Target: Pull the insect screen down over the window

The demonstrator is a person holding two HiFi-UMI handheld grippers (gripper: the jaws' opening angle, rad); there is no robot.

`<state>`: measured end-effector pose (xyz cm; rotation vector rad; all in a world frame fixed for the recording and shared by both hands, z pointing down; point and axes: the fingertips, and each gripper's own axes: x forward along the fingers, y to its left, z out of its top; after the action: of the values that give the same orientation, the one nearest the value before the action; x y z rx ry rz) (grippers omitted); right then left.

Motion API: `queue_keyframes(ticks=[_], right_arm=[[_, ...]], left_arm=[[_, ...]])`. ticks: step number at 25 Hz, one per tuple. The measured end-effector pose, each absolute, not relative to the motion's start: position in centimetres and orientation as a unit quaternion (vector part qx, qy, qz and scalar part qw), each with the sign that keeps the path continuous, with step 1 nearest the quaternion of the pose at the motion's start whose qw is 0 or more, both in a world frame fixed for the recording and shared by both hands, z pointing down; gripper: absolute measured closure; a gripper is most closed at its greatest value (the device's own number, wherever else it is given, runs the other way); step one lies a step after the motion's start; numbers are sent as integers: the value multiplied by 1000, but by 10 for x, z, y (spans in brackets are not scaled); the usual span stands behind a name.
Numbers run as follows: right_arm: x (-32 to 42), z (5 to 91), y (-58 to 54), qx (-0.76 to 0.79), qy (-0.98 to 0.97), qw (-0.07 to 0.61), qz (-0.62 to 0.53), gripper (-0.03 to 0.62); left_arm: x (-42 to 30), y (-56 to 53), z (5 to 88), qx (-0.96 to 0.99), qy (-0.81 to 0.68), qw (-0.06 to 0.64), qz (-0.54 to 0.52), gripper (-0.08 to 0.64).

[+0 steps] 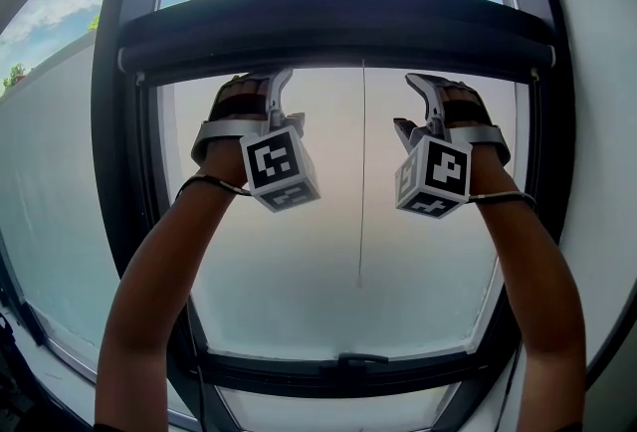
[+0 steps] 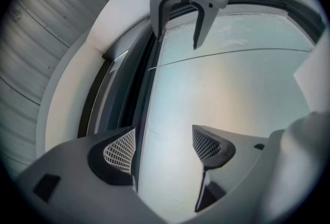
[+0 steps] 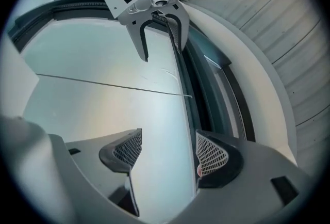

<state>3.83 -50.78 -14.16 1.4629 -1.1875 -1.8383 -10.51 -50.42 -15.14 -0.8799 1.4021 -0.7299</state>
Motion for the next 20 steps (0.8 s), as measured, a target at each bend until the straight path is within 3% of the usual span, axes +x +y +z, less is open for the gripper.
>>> queue_keyframes(ticks=[20], right_arm=[[37, -180, -539, 555, -392, 298, -670, 287]], left_arm=[[-101, -526, -174, -357, 614, 605, -362, 209]])
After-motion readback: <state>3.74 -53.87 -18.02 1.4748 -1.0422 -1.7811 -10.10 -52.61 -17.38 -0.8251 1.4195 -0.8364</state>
